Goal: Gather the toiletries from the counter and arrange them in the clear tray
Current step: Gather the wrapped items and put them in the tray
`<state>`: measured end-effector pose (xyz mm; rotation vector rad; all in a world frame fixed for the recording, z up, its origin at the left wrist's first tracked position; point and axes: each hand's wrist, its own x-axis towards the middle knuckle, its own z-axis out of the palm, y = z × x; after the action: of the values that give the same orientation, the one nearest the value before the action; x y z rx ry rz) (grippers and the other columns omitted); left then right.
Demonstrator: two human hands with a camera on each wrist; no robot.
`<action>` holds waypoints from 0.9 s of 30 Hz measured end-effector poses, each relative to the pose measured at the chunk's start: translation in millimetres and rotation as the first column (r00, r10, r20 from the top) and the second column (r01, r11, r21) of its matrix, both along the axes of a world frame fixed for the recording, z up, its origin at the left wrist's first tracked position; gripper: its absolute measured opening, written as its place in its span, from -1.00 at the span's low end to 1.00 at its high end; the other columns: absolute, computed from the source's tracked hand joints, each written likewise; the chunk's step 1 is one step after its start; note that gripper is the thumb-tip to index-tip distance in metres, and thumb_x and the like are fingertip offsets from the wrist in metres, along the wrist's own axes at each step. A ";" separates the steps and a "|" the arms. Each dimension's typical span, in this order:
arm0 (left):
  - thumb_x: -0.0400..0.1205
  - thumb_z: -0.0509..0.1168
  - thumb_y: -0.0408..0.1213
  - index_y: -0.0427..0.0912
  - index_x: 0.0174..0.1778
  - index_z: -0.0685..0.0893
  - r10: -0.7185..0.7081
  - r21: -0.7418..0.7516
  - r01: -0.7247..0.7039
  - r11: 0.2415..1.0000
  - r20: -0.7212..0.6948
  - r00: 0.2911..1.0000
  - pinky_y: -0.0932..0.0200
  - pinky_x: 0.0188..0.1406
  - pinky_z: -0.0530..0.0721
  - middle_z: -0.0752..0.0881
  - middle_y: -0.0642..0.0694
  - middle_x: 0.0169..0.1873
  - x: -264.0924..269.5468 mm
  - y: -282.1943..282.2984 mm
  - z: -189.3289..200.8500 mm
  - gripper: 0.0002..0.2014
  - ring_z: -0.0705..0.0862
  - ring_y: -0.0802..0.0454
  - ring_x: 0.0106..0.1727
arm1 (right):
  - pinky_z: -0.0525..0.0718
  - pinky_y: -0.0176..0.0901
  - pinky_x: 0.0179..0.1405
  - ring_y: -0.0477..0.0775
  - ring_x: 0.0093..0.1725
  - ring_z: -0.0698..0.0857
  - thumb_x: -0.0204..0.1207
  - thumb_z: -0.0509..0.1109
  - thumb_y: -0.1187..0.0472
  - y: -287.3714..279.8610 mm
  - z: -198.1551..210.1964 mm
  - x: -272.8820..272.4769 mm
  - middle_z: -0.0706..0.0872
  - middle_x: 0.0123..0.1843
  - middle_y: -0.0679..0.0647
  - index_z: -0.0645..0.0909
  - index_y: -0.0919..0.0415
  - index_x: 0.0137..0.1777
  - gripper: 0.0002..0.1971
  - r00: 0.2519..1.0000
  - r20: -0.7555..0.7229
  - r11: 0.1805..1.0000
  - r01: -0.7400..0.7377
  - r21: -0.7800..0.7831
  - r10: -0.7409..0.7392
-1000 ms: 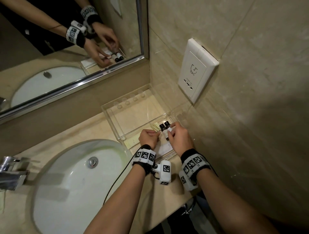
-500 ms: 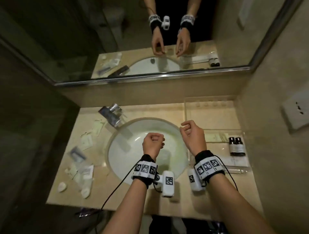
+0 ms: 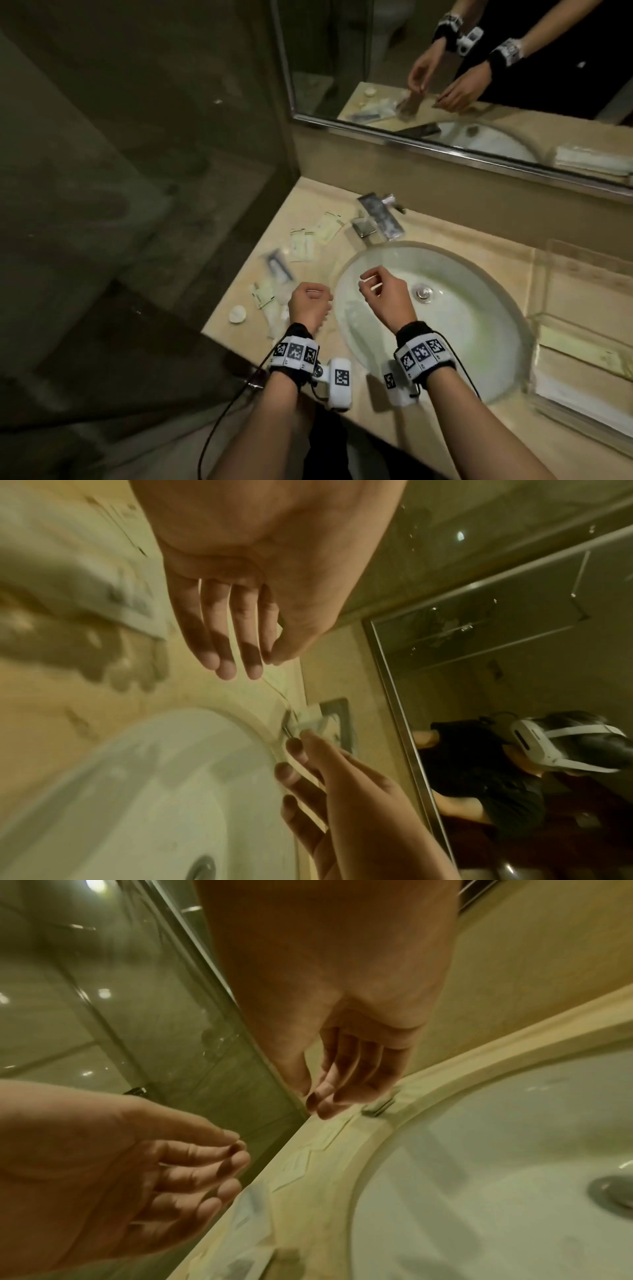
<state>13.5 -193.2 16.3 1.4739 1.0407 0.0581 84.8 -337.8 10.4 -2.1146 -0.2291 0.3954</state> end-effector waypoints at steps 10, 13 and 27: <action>0.45 0.43 -0.49 -0.22 -0.14 0.68 0.093 0.102 -0.077 0.992 -0.156 0.983 0.27 -0.20 0.64 0.70 -0.06 -0.32 -46.2 127.3 -32.6 -0.86 0.68 -0.04 -0.18 | 0.69 -0.09 0.04 0.06 -0.12 0.67 0.47 0.53 0.21 128.5 -42.8 -18.8 0.72 -0.09 0.08 0.62 0.26 0.08 -0.76 0.970 -0.197 0.978 -0.167 -0.125 0.140; 0.42 0.49 -0.52 -0.28 -0.05 0.66 -0.013 0.092 0.031 0.995 -0.183 0.983 0.48 -0.39 0.52 0.69 -0.09 -0.27 -46.8 130.4 -36.7 -0.77 0.66 0.01 -0.17 | 0.67 -0.02 0.08 0.13 -0.02 0.66 0.35 0.64 0.10 151.5 -52.2 -19.6 0.67 0.01 0.11 0.55 0.24 0.12 -0.56 0.971 -0.208 0.965 -0.163 -0.205 0.119; 0.54 0.44 -0.33 -0.20 0.08 0.55 0.103 -0.021 -0.105 0.994 -0.094 0.990 -0.17 0.17 0.72 0.73 -0.21 -0.04 -22.7 142.5 -43.4 -0.74 0.73 -0.18 0.05 | 0.59 -0.24 -0.19 0.05 -0.14 0.65 0.63 0.34 0.18 163.2 -35.9 5.7 0.74 -0.10 0.09 0.65 0.21 -0.08 -0.87 0.974 -0.221 0.999 -0.051 0.018 0.053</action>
<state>-9.2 -50.7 -27.1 1.4095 1.1895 0.0504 90.4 -174.6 -25.5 -2.0361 -0.1564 0.6550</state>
